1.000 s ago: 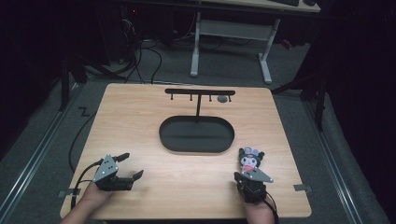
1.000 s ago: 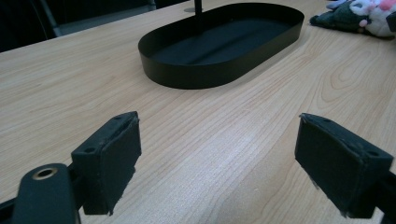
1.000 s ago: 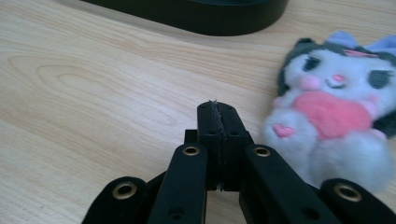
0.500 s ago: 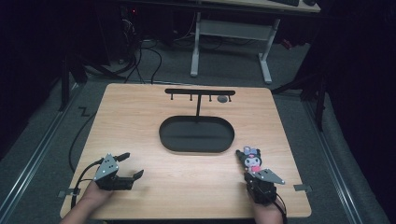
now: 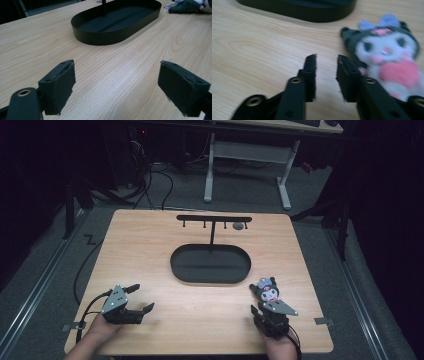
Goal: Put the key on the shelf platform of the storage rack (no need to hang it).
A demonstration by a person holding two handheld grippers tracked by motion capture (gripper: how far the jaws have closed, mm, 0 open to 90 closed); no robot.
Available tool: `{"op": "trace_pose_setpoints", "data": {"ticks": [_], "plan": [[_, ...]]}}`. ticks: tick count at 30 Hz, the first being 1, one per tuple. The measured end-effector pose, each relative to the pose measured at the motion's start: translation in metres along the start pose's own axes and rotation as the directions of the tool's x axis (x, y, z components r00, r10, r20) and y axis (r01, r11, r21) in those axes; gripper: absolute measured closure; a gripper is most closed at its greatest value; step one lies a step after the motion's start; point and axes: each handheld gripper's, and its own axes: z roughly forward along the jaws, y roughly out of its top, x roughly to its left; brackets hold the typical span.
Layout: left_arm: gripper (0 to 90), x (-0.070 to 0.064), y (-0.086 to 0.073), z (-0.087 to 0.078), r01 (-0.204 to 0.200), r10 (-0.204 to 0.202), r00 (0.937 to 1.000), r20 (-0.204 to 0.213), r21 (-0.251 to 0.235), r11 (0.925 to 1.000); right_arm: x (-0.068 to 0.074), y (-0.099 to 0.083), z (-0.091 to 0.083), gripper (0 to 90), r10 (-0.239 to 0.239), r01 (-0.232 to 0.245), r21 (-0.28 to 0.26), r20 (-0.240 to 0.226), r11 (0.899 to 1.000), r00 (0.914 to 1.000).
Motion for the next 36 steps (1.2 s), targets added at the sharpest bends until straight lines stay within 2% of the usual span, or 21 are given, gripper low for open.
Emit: {"op": "trace_pose_setpoints", "data": {"ticks": [2, 3, 5, 6, 8, 9, 12, 19, 22, 24, 28, 29, 30, 31, 33, 34, 35, 36], "plan": [[15.4, 0.000, 0.000, 0.000, 0.001, -0.001, 1.0000, -0.002, 0.000, 1.0000, 0.004, 0.002, 0.002, 60.9, -0.012, 0.012, 0.007, -0.015, 1.000, 0.9998], [15.4, 0.000, 0.000, 0.000, 0.003, -0.003, 1.0000, -0.004, 0.002, 1.0000, 0.011, 0.005, 0.008, 56.1, -0.032, 0.033, 0.027, -0.041, 0.999, 0.9986], [15.4, 0.000, -0.001, -0.002, 0.001, -0.001, 1.0000, -0.007, -0.008, 1.0000, 0.014, 0.008, 0.011, 53.8, -0.042, 0.044, 0.042, -0.050, 0.998, 0.9979], [15.4, 0.000, -0.001, -0.003, 0.001, -0.001, 1.0000, -0.005, -0.021, 0.9998, 0.018, 0.015, 0.017, 47.8, -0.049, 0.054, 0.076, -0.069, 0.996, 0.9964], [15.4, 0.000, -0.001, -0.003, 0.006, -0.006, 1.0000, -0.004, -0.022, 0.9997, 0.019, 0.018, 0.018, 45.9, -0.060, 0.066, 0.086, -0.068, 0.994, 0.9958], [15.4, 0.001, -0.001, -0.003, 0.013, -0.013, 0.9999, -0.005, -0.022, 0.9997, 0.022, 0.025, 0.020, 44.5, -0.086, 0.095, 0.118, -0.073, 0.989, 0.9936], [15.4, 0.000, -0.002, -0.003, 0.007, -0.007, 1.0000, -0.001, -0.027, 0.9996, 0.026, 0.032, 0.023, 42.8, -0.096, 0.108, 0.148, -0.085, 0.983, 0.9918], [15.4, 0.000, -0.001, -0.003, 0.006, -0.006, 1.0000, -0.005, -0.023, 0.9997, 0.025, 0.034, 0.031, 39.0, -0.091, 0.104, 0.182, -0.076, 0.978, 0.9929], [15.4, 0.000, -0.001, -0.003, 0.002, -0.002, 1.0000, -0.008, -0.021, 0.9998, 0.024, 0.036, 0.033, 37.8, -0.077, 0.094, 0.192, -0.098, 0.977, 0.9922], [15.4, -0.001, -0.002, -0.004, 0.003, -0.003, 0.9999, -0.011, -0.024, 0.9997, 0.024, 0.038, 0.033, 37.6, -0.078, 0.096, 0.199, -0.097, 0.975, 0.9922], [15.4, 0.000, -0.001, -0.002, 0.013, -0.013, 0.9999, -0.010, -0.021, 0.9997, 0.028, 0.046, 0.032, 35.6, -0.088, 0.111, 0.236, -0.107, 0.966, 0.9904], [15.4, 0.000, -0.001, -0.002, 0.014, -0.015, 0.9998, -0.010, -0.020, 0.9997, 0.030, 0.049, 0.033, 34.6, -0.111, 0.135, 0.265, -0.107, 0.955, 0.9881], [15.4, 0.000, -0.001, -0.002, 0.014, -0.015, 0.9998, -0.010, -0.020, 0.9997, 0.030, 0.049, 0.033, 34.6, -0.111, 0.135, 0.265, -0.107, 0.955, 0.9881], [15.4, 0.000, -0.001, -0.003, 0.006, -0.007, 0.9999, -0.008, -0.020, 0.9998, 0.031, 0.050, 0.035, 33.5, -0.118, 0.146, 0.287, -0.114, 0.947, 0.9865], [15.4, 0.000, -0.001, -0.002, 0.009, -0.010, 0.9999, -0.007, -0.022, 0.9997, 0.032, 0.051, 0.036, 31.4, -0.127, 0.156, 0.302, -0.113, 0.940, 0.9854], [15.4, 0.000, -0.001, -0.002, 0.009, -0.010, 0.9999, -0.007, -0.022, 0.9997, 0.032, 0.051, 0.036, 31.4, -0.127, 0.156, 0.302, -0.113, 0.940, 0.9854], [15.4, 0.001, -0.001, -0.002, 0.014, -0.014, 0.9999, -0.007, -0.019, 0.9997, 0.034, 0.050, 0.038, 28.7, -0.134, 0.163, 0.322, -0.111, 0.933, 0.9847], [15.4, 0.000, -0.001, -0.003, 0.010, -0.010, 0.9999, -0.009, -0.020, 0.9998, 0.034, 0.050, 0.039, 28.7, -0.135, 0.165, 0.331, -0.111, 0.929, 0.9846]]}}
